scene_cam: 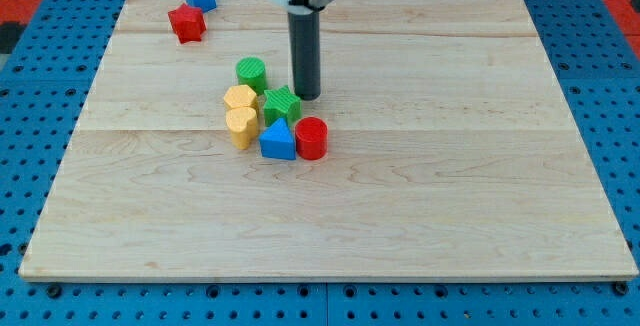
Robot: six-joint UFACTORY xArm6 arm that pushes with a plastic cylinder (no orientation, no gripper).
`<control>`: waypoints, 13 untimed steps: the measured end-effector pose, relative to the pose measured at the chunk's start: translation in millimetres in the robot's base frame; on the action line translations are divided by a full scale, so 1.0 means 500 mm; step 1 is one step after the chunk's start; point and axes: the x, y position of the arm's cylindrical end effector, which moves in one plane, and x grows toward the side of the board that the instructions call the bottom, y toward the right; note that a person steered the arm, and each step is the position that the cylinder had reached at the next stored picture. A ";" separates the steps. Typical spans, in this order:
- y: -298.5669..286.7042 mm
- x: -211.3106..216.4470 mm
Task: Push the red star diagonally bottom right to the blue cube
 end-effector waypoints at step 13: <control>-0.299 -0.262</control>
